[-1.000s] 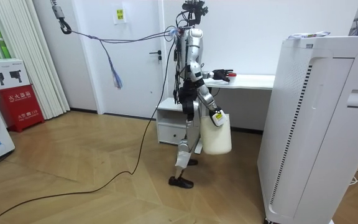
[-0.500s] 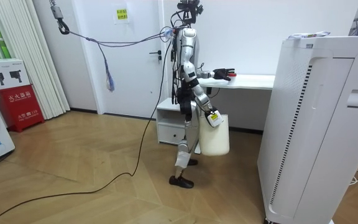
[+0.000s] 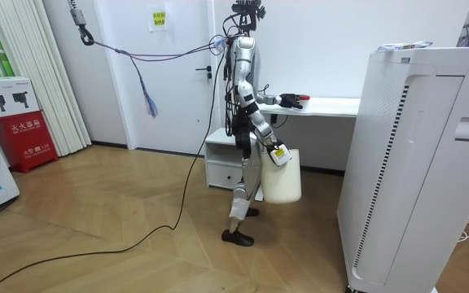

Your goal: Pick garbage

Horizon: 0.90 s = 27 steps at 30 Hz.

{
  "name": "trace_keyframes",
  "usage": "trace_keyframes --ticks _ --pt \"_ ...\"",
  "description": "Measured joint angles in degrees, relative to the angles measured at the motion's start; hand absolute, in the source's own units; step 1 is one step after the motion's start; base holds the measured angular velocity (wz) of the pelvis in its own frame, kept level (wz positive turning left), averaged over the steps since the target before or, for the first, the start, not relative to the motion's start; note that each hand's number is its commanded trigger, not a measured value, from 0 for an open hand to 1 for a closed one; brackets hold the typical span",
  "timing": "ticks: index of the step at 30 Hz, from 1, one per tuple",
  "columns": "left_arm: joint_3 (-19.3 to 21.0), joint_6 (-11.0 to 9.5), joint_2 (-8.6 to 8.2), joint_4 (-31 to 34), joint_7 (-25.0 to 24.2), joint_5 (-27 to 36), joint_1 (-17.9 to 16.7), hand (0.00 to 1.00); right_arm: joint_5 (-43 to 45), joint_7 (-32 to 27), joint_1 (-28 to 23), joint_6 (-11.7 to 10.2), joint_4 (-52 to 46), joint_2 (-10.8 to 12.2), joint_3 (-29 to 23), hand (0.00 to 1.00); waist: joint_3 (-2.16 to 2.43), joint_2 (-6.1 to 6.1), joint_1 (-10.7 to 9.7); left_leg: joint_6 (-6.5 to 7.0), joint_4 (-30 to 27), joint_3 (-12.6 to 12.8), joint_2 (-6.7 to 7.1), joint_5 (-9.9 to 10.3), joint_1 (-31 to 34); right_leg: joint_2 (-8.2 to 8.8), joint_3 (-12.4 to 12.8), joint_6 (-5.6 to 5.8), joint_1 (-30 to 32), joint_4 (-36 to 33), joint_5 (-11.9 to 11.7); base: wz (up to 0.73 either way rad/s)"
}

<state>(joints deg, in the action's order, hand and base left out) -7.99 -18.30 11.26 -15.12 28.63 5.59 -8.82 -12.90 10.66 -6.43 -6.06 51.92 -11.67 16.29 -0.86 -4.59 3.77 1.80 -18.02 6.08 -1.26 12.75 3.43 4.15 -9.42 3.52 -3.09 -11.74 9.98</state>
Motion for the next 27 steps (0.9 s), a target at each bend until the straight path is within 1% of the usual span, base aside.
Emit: trace_keyframes --ticks 10,11,12,13,14,16,19,22,23,24,25,27 --pt "0.01 0.05 -0.09 -0.92 -0.18 0.12 1.14 0.00 -0.10 -0.01 -1.30 0.00 -0.93 0.07 0.03 1.00 0.03 -0.04 -0.20 -0.01 0.11 0.26 -0.06 -0.01 -0.15 -0.04 0.17 -0.04 -0.03 0.07 -0.03 0.00" --pt "0.00 0.05 -0.17 -1.13 -0.24 0.13 1.37 0.17 -0.10 -0.01 -1.36 0.00 -0.93 0.07 0.03 1.00 0.03 -0.03 -0.20 -0.01 0.15 0.34 -0.07 -0.02 -0.18 -0.04 0.26 -0.04 -0.02 0.07 -0.03 -0.05" --pt "0.01 0.05 -0.41 -1.68 -0.27 0.11 2.00 0.55 -0.10 -0.02 -1.46 0.00 -0.95 0.07 0.03 1.00 0.02 0.03 -0.22 -0.01 0.15 0.39 -0.07 -0.02 -0.16 -0.06 0.46 -0.05 0.00 0.08 -0.03 -0.03" --pt "0.03 0.11 -0.44 -1.90 -0.21 0.20 2.57 0.82 -0.10 -0.05 -1.60 0.00 -1.18 0.09 0.02 1.00 -0.01 0.09 -0.33 -0.01 0.16 0.42 -0.07 -0.02 -0.10 -0.06 0.45 -0.05 0.10 0.06 -0.03 0.00" --pt "-0.01 0.11 -0.44 -1.91 -0.22 0.25 2.79 1.00 -0.09 -0.09 -1.75 0.00 -1.46 0.09 0.02 1.00 -0.03 0.12 -0.38 -0.01 0.18 0.46 -0.07 -0.02 -0.11 -0.06 0.44 -0.07 0.12 0.07 -0.04 0.00" --pt "-0.20 0.11 -0.78 -2.79 -0.34 0.19 3.88 1.00 -0.08 -0.23 -2.98 -0.03 -3.71 0.09 -0.06 1.00 0.04 0.36 -0.57 -0.01 0.27 0.47 0.00 -0.01 -0.15 -0.06 0.35 -0.08 0.11 0.08 -0.05 0.00" --pt "-0.20 0.11 -1.19 -3.71 -0.33 0.16 4.72 1.00 0.05 -0.16 -3.75 -0.04 -5.56 0.13 -0.05 1.00 0.00 0.66 -0.86 -0.02 0.30 0.47 -0.02 -0.01 -0.08 -0.06 0.18 -0.08 0.23 0.09 -0.05 0.00" --pt "-0.14 0.09 -1.19 -4.73 -0.19 0.68 5.83 1.00 0.04 -0.09 -3.87 -0.04 -5.40 0.14 -0.04 1.00 -0.04 0.90 -1.04 -0.02 0.43 0.47 -0.05 -0.01 0.06 -0.06 0.04 -0.09 0.43 0.07 -0.06 0.00" --pt "-0.16 0.09 -1.17 -5.16 -0.17 1.09 6.31 1.00 0.00 -0.10 -3.85 -0.04 -5.35 0.13 -0.04 1.00 0.02 0.98 -1.05 -0.02 0.39 0.45 -0.05 -0.01 0.31 -0.05 0.02 -0.09 0.66 0.02 -0.06 0.00" --pt "-0.19 0.06 -1.23 -6.16 -0.03 1.76 7.47 1.00 -0.08 -0.15 -3.56 -0.04 -5.25 0.13 -0.01 1.00 0.19 1.10 -0.99 -0.03 0.07 0.46 -0.04 -0.05 1.13 -0.03 0.05 -0.11 1.42 -0.09 -0.07 0.00" --pt "-0.11 0.05 -1.25 -7.37 0.06 1.78 8.85 1.00 -0.18 -0.18 -3.27 -0.04 -5.01 0.14 0.00 1.00 0.26 1.23 -0.81 -0.04 -0.31 0.51 -0.08 -0.14 1.71 -0.02 0.15 -0.18 2.05 -0.13 -0.11 0.00" --pt "-0.10 0.07 -1.27 -8.85 0.36 1.78 10.59 1.00 -0.27 -0.17 -2.49 -0.01 -3.81 0.26 0.15 1.00 0.22 1.34 -0.80 -0.01 -0.46 0.59 -0.08 -0.16 2.31 0.02 0.22 -0.18 2.66 -0.21 -0.11 -0.03"
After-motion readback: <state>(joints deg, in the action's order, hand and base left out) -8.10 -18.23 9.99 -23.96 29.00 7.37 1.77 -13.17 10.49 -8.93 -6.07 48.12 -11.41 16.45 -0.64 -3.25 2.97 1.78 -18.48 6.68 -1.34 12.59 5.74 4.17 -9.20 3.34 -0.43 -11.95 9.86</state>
